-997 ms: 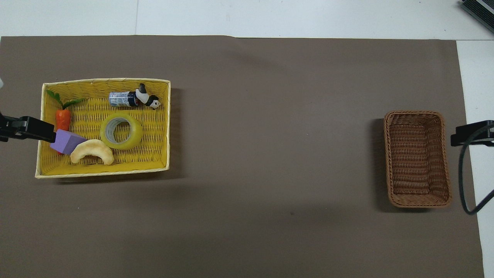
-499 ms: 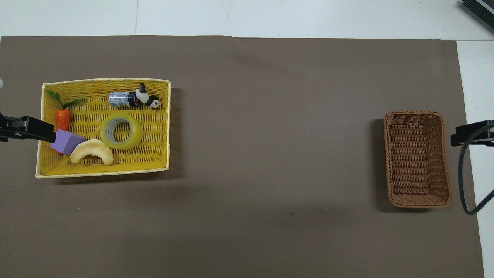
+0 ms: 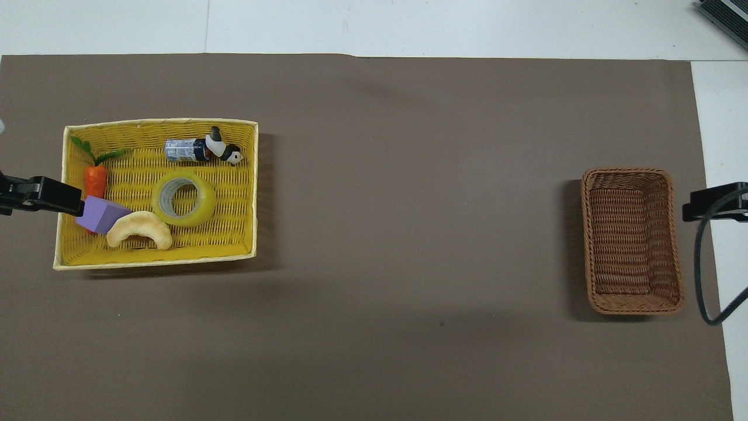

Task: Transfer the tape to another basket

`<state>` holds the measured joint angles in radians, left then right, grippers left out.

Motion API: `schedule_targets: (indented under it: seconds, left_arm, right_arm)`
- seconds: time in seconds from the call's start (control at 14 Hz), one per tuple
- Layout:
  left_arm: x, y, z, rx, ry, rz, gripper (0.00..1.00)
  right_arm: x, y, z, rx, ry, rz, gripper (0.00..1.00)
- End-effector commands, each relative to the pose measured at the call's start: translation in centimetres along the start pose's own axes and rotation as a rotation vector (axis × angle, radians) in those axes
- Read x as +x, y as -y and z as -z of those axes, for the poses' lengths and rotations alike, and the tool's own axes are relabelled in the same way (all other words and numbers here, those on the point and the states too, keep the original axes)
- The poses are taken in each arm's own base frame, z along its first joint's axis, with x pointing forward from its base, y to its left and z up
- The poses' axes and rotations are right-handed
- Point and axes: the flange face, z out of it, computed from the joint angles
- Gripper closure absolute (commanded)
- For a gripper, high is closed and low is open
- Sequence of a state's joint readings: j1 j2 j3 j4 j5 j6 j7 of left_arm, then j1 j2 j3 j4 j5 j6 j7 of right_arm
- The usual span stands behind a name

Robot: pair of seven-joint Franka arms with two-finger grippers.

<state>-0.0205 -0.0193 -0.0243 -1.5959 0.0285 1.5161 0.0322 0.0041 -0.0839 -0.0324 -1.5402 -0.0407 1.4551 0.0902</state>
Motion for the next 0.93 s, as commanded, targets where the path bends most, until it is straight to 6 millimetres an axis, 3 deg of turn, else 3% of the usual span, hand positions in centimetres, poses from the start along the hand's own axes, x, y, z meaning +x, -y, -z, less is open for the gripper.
schedule_targets:
  seconds: [0.0,0.43,0.85]
  left_arm:
    - [-0.3,1.0,0.0,-0.014,0.015,0.004,0.00]
    - [0.4,3.7,-2.0,-0.015,-0.029,0.052,0.00]
    - [1.5,4.5,-8.2,-0.013,-0.056,0.039,0.00]
  right_arm:
    - [-0.1,-0.2,0.3,0.005,0.001,-0.007,0.00]
    - [-0.1,-0.1,0.3,0.005,0.001,-0.005,0.00]
    - [-0.1,-0.2,0.3,0.005,0.001,-0.007,0.00]
